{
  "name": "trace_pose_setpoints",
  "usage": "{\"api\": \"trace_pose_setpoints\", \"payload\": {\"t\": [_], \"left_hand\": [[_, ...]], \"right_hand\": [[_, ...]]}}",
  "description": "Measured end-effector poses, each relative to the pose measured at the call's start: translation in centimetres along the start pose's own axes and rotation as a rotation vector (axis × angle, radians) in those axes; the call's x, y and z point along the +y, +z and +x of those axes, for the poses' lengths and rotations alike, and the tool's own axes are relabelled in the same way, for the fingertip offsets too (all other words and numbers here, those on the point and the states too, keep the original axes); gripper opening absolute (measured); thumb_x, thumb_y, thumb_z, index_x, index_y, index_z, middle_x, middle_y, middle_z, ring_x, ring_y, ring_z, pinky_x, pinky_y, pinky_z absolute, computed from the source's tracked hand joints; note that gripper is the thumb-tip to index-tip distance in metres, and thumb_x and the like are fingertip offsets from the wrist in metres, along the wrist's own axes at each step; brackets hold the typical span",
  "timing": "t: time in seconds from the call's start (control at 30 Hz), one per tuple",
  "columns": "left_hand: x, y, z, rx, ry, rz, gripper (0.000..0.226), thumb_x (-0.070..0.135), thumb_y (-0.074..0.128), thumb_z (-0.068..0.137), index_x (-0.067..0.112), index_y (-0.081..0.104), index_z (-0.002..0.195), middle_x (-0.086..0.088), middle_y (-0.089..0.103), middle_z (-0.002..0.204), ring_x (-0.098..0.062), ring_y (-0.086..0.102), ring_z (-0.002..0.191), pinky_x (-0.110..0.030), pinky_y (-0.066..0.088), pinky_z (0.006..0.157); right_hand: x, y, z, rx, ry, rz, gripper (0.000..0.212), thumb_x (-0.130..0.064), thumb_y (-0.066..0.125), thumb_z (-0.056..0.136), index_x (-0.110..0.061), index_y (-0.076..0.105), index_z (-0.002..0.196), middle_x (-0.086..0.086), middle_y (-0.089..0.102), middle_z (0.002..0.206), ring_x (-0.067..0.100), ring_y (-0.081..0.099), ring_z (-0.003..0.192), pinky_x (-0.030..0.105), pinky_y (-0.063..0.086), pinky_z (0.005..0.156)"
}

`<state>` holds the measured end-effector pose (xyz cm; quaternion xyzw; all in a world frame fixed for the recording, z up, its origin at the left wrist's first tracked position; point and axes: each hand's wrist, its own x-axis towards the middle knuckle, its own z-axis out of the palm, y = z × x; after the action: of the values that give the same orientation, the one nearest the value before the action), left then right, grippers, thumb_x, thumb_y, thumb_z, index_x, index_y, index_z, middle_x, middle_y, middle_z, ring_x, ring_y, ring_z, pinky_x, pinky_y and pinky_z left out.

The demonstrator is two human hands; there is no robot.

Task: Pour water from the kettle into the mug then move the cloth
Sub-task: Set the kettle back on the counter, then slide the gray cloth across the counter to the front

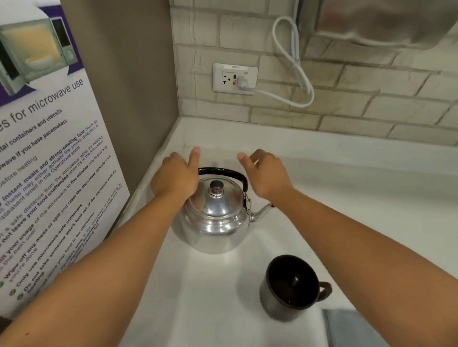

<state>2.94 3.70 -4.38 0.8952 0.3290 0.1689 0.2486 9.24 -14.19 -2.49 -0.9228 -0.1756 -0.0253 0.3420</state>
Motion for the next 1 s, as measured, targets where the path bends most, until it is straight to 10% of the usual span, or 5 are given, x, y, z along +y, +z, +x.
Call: {"api": "trace_pose_setpoints", "payload": {"t": [0.2,0.4,0.63,0.77,1.0], "left_hand": [[-1.1,-2.4,-8.0,0.3,0.416,-0.245,0.036,0.054,0.038,0.1,0.023,0.051,0.088,0.005,0.058,0.092,-0.018,0.055,0.074,-0.029,0.033,0.057],[-5.3,1.1,-18.4,0.052,0.552,-0.211,0.026,0.044,0.051,0.098,0.019,0.059,0.098,0.007,0.061,0.095,-0.014,0.055,0.089,-0.03,0.042,0.062],[-7.4,4.1,-24.1,-0.285,0.538,0.123,0.059,0.047,0.044,0.099,0.008,0.044,0.143,-0.011,0.04,0.152,-0.029,0.034,0.139,-0.041,0.024,0.114],[-7.3,4.2,-24.2,-0.295,0.52,0.119,0.065,0.051,0.036,0.099,0.009,0.037,0.148,-0.009,0.031,0.157,-0.026,0.023,0.145,-0.037,0.014,0.118],[-7.4,4.5,-24.3,-0.291,0.516,0.116,0.064,0.051,0.034,0.101,0.012,0.029,0.151,-0.004,0.024,0.16,-0.018,0.013,0.147,-0.023,-0.004,0.114]], "right_hand": [[1.8,-7.3,-7.6,0.163,-0.209,0.13,0.032,-0.052,0.048,0.09,-0.023,0.06,0.089,-0.003,0.061,0.087,0.001,0.054,0.073,0.014,0.037,0.063],[8.4,-8.4,-17.5,0.28,-0.024,0.193,0.024,-0.043,0.049,0.093,-0.022,0.061,0.095,-0.006,0.06,0.095,-0.001,0.054,0.08,0.007,0.039,0.064],[15.7,-5.4,-28.5,-0.088,0.116,-0.432,0.041,-0.034,0.034,0.098,-0.023,0.044,0.135,0.003,0.044,0.144,0.026,0.039,0.129,0.039,0.031,0.1],[17.9,-4.8,-29.6,-0.272,0.055,-0.422,0.057,-0.049,0.01,0.097,-0.033,-0.004,0.15,-0.009,-0.008,0.161,0.013,-0.013,0.147,0.04,-0.009,0.117],[20.4,-3.9,-15.0,-0.269,0.133,-0.546,0.058,-0.045,0.012,0.098,-0.027,-0.006,0.151,0.003,-0.008,0.162,0.026,-0.009,0.147,0.058,-0.002,0.115]]}}
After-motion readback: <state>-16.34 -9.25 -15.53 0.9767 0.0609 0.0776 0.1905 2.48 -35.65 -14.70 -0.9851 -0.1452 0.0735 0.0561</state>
